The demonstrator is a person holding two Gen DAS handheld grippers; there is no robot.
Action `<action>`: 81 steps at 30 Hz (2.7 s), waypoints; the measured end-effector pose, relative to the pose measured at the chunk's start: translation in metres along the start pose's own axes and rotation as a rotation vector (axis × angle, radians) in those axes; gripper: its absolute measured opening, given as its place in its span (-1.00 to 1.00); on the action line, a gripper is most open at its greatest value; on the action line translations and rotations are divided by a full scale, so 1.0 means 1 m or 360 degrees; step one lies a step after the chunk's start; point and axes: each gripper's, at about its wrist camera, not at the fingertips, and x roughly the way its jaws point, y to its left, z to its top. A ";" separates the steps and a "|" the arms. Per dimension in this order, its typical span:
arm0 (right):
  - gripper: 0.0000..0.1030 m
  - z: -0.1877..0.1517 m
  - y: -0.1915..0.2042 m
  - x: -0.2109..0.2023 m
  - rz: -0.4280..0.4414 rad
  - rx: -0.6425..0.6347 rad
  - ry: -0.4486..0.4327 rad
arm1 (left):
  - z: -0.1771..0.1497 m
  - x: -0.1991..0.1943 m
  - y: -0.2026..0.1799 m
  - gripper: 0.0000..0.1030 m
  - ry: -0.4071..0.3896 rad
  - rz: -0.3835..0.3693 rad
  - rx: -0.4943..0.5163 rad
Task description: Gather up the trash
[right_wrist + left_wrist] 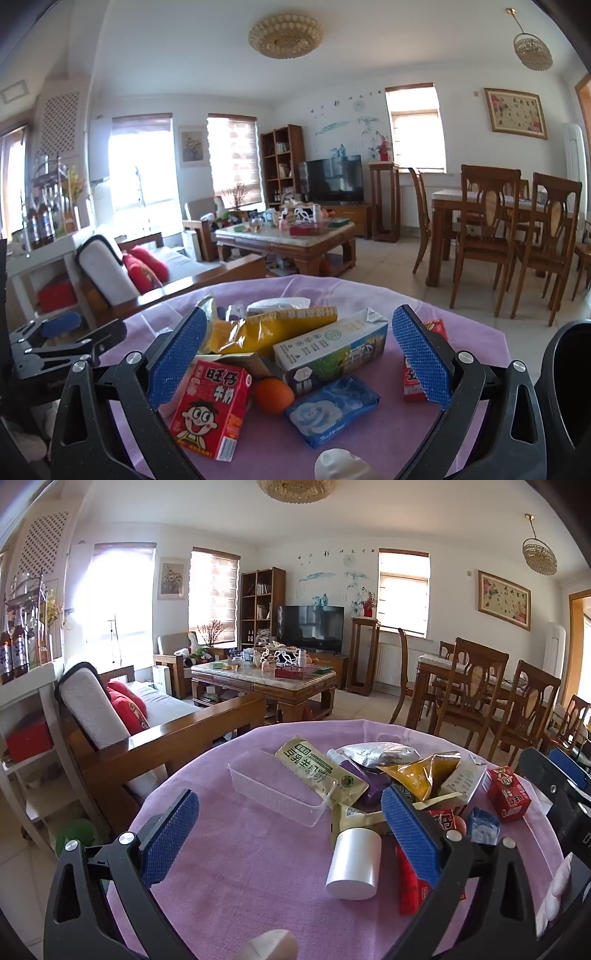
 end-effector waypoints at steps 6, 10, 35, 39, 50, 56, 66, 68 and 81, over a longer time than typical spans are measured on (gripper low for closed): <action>0.92 0.000 0.000 0.000 0.0003 0.0009 0.0000 | 0.000 0.000 0.000 0.91 0.0012 -0.0003 -0.0007; 0.92 0.000 0.000 0.000 0.0003 0.0008 0.0001 | 0.000 0.000 0.000 0.91 0.0014 -0.0002 -0.0007; 0.92 -0.001 0.000 0.000 0.0003 0.0012 0.0003 | 0.000 0.000 0.000 0.91 0.0025 -0.0001 -0.0006; 0.92 -0.001 0.000 0.000 0.0004 0.0014 0.0003 | 0.000 0.001 0.000 0.91 0.0028 -0.0001 -0.0007; 0.92 -0.001 -0.001 0.000 0.0006 0.0019 0.0003 | -0.001 -0.001 0.001 0.91 0.0025 -0.0001 -0.0006; 0.92 -0.001 0.000 0.000 0.0006 0.0023 0.0003 | 0.000 0.001 0.000 0.91 0.0031 -0.0001 -0.0006; 0.92 -0.001 -0.001 0.000 0.0007 0.0024 0.0004 | 0.000 0.000 0.000 0.91 0.0030 -0.0001 -0.0006; 0.92 -0.001 -0.001 0.000 0.0007 0.0025 0.0004 | 0.000 0.001 0.000 0.91 0.0031 -0.0002 -0.0003; 0.92 -0.001 -0.001 -0.001 0.0008 0.0028 0.0003 | 0.000 0.001 0.001 0.91 0.0032 -0.0001 -0.0004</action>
